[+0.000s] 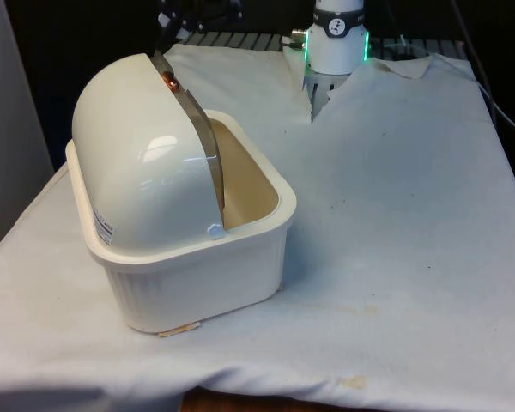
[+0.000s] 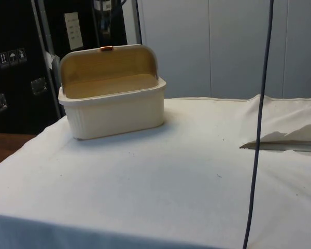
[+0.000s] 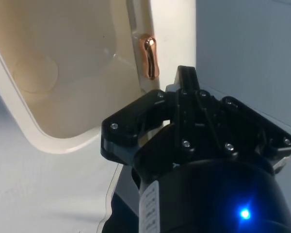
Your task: Open the lid, then close it.
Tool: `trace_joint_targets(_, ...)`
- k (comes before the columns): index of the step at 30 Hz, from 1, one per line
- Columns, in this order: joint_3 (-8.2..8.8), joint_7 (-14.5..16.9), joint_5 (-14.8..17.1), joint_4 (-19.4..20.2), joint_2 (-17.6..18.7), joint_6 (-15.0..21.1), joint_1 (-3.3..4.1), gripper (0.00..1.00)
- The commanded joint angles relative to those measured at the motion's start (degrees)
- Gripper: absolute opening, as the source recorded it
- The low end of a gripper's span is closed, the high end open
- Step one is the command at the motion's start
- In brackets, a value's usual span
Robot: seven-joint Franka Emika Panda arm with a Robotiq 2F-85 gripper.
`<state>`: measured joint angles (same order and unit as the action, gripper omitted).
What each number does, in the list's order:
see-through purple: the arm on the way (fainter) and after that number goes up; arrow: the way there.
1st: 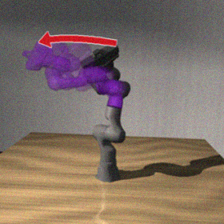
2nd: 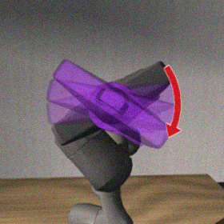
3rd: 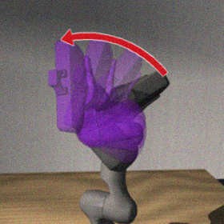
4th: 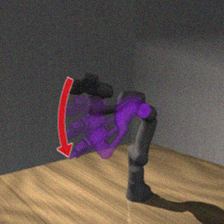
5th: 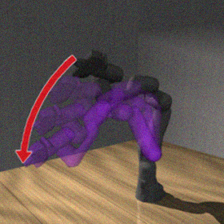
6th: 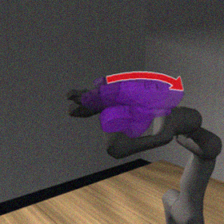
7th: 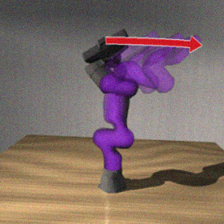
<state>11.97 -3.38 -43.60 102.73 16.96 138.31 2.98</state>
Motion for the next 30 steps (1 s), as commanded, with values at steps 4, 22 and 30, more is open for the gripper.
trace_joint_targets(4,0.06,-0.1,0.0,-0.1,0.5,0.3,0.00,0.00)
trace_joint_targets(22,-0.06,-0.2,0.3,-1.9,3.6,0.7,-0.11,0.00)
trace_joint_targets(30,-0.06,-0.5,0.2,-2.5,4.8,0.7,-0.06,0.00)
